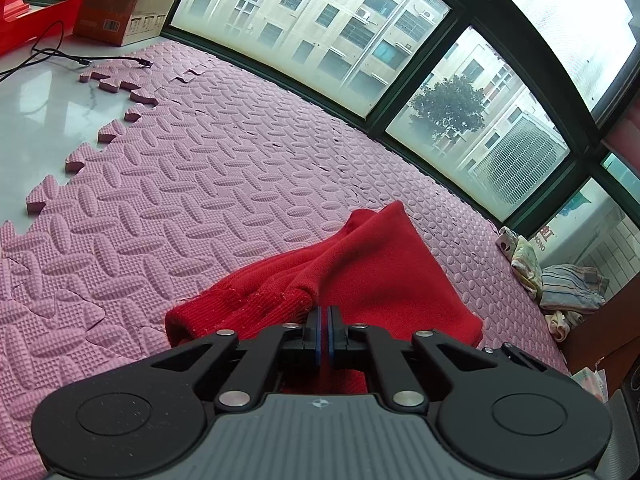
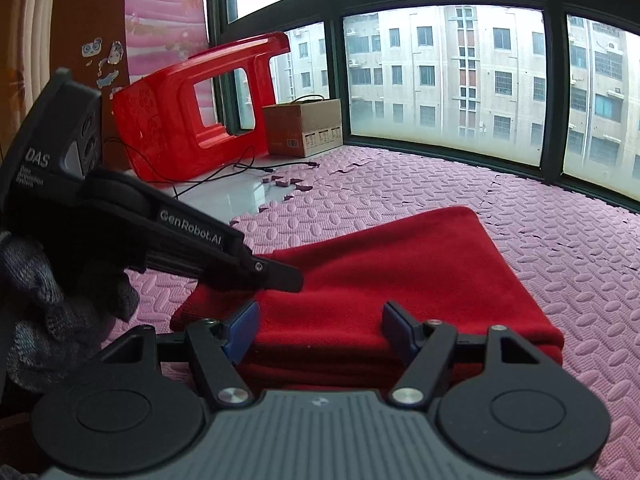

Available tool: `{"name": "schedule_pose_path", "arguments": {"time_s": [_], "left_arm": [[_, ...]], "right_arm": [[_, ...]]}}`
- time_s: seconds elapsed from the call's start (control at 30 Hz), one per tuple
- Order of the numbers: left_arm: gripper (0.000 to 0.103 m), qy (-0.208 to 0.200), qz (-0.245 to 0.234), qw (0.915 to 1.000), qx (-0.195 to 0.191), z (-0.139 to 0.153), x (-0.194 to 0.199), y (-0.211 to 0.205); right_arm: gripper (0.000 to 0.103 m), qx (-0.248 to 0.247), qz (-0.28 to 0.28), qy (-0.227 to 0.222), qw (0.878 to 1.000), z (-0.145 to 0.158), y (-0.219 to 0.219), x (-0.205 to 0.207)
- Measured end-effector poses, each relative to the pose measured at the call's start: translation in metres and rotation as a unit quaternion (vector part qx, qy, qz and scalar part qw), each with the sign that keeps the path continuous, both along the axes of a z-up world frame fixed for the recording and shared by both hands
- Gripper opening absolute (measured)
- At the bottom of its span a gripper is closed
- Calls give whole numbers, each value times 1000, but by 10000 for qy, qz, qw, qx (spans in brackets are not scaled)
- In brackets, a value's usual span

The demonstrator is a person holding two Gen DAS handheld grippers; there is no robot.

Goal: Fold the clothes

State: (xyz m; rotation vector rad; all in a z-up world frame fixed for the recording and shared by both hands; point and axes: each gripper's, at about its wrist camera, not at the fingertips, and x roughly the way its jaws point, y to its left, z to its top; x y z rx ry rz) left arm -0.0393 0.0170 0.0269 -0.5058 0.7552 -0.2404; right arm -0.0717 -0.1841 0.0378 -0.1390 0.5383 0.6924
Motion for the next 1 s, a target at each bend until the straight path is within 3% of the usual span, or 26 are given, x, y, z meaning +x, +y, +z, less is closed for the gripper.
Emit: {"name": "schedule_pose_path", "arguments": {"time_s": [0.3, 0.53, 0.67, 0.9, 1.0], "left_arm": [[6, -5, 4, 10000, -56, -1, 1, 2], [6, -5, 8, 10000, -76, -2, 1, 2], [6, 0, 8, 10000, -96, -2, 1, 3], [6, 4, -11, 9999, -120, -3, 2, 4], [6, 3, -16, 9999, -134, -4, 3, 4]], "right_arm": [[69, 35, 118, 150, 9998, 20, -9, 14], [69, 192, -50, 428, 9989, 30, -16, 56], [62, -33, -157, 519, 9985, 28, -9, 92], [41, -562, -311, 793, 9948, 16, 6, 134], [40, -635, -386, 817, 9939, 13, 9, 143]]}}
